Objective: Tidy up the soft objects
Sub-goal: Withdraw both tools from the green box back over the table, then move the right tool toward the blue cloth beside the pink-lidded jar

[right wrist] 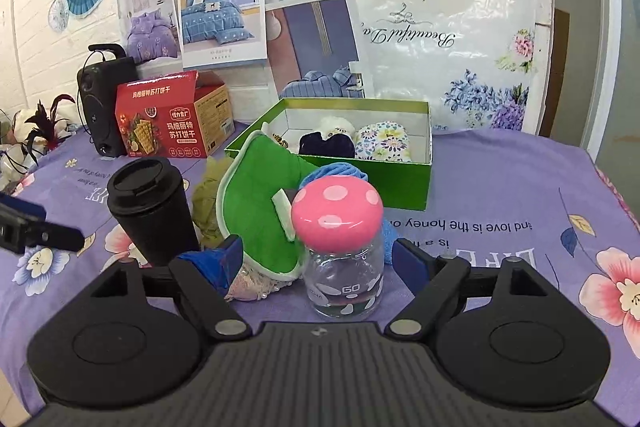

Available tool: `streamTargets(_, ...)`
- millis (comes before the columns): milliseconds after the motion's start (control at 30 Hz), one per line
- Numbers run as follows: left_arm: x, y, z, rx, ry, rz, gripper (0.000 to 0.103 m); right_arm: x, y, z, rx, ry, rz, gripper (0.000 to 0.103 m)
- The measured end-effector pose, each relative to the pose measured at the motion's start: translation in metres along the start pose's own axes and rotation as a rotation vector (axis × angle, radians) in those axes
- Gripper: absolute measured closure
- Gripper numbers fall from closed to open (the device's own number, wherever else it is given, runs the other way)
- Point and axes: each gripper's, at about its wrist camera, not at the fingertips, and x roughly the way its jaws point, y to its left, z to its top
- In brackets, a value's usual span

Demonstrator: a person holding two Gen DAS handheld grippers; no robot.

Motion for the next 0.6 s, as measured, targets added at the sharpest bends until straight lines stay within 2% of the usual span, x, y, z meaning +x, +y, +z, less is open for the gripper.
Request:
streamTargets(133,0.011,0.002,-0.011,-0.02,0.037,0.015,0.003,-0.001,0.011,-0.001,-0.04,-0.026,-0.017,0.035)
streamTargets(300,0.018,-0.006,-0.01,0.023,0.041,-0.001,0.003,0.006,0.013,0.009,-0.076,-0.02,-0.012,0.034)
streamTargets(367,0.021,-0.005,-0.01,0.028,0.043,-0.011,0.003,0.007,0.02,0.013,-0.135,-0.02,-0.019,0.034)
streamTargets(500,0.022,0.003,-0.006,0.011,0.038,-0.017,0.003,0.006,0.05,0.02,-0.368,-0.073,-0.058,0.034)
streamTargets(600,0.017,0.006,-0.002,-0.002,0.023,-0.024,0.003,0.021,0.042,0.04,-0.389,-0.057,-0.094,0.034)
